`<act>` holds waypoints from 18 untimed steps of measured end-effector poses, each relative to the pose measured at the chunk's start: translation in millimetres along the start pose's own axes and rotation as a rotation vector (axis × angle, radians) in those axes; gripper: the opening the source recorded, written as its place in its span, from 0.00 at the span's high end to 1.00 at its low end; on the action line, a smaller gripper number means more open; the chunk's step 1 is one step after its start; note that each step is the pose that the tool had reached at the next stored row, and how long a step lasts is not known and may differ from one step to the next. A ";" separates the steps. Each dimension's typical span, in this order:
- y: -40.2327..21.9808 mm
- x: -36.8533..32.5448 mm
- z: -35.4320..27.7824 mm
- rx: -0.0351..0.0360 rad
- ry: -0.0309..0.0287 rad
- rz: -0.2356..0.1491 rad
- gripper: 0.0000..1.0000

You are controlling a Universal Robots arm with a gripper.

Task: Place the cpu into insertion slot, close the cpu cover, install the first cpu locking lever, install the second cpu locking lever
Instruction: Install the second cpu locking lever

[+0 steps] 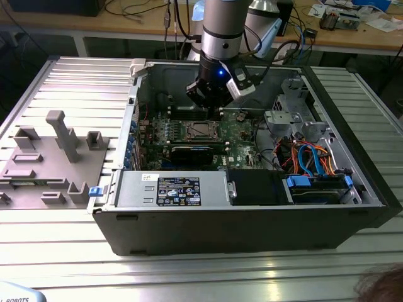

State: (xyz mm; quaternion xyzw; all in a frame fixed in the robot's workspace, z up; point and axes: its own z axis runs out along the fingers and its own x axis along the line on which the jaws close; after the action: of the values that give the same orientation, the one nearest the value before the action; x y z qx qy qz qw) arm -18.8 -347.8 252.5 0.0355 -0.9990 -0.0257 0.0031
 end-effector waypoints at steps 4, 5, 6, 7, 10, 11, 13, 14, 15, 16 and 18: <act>0.1 1.4 0.0 0.0001 0.0000 0.000 0.89; 0.1 1.7 0.0 0.0000 0.0000 0.000 0.89; 0.1 2.0 0.1 0.0001 0.0000 0.000 0.89; 0.0 2.2 0.1 0.0002 0.0000 0.000 0.89; 0.1 2.3 0.3 0.0001 0.0003 -0.004 0.89; 0.1 2.4 0.3 0.0001 0.0004 -0.008 0.89; 0.1 2.4 0.3 0.0002 0.0007 -0.013 0.89; 0.1 2.4 0.3 0.0001 0.0008 -0.016 0.89; 0.1 2.3 0.3 0.0002 0.0010 -0.019 0.89; 0.1 2.3 0.3 0.0002 0.0010 -0.021 0.89; 0.1 2.4 0.3 0.0002 0.0013 -0.026 0.89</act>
State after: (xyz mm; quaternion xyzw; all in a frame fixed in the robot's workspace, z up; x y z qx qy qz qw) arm -21.1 -347.9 252.2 0.0484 -0.9985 -0.0256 0.0034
